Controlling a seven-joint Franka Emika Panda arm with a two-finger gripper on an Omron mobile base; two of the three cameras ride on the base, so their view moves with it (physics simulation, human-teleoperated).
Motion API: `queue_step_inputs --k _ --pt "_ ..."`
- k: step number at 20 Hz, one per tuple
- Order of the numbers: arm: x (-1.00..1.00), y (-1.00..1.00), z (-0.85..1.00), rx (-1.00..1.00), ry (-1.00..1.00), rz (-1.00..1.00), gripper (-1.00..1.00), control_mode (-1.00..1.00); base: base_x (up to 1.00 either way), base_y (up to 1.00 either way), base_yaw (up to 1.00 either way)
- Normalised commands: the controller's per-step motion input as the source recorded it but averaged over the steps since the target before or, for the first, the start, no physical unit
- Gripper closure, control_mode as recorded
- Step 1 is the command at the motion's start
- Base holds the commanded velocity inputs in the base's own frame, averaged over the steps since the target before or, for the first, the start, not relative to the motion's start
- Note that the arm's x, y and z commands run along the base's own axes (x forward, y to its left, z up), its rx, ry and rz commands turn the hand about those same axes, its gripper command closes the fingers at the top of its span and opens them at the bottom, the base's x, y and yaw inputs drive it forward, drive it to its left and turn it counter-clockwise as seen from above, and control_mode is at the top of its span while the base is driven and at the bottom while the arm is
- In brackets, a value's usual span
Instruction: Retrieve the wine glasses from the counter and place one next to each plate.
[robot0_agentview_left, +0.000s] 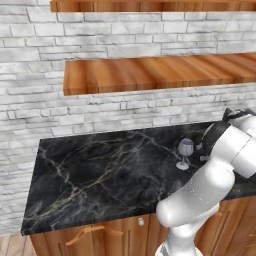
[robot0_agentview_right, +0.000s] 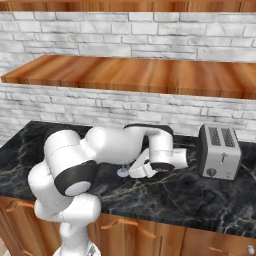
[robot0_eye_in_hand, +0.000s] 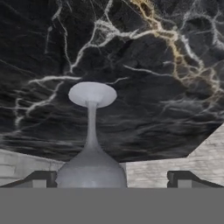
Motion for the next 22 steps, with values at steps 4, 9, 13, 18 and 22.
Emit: queue_step_inputs --k 4,9,13,18,22 --pt "0.13 0.0 -0.35 0.0 0.18 0.0 -1.0 -1.0 0.0 0.0 0.0" --pt "0.01 0.0 -0.24 0.01 0.21 0.0 -1.0 -1.0 0.0 0.0 0.0" --pt "0.17 0.0 -0.16 0.01 0.05 0.0 -1.0 -1.0 0.0 0.0 0.0" --pt "0.24 0.1 -0.18 0.0 -0.01 0.0 -1.0 -1.0 0.0 0.0 0.0" --pt "0.05 0.13 -0.09 0.0 0.0 0.0 -1.0 -1.0 0.0 0.0 0.0"
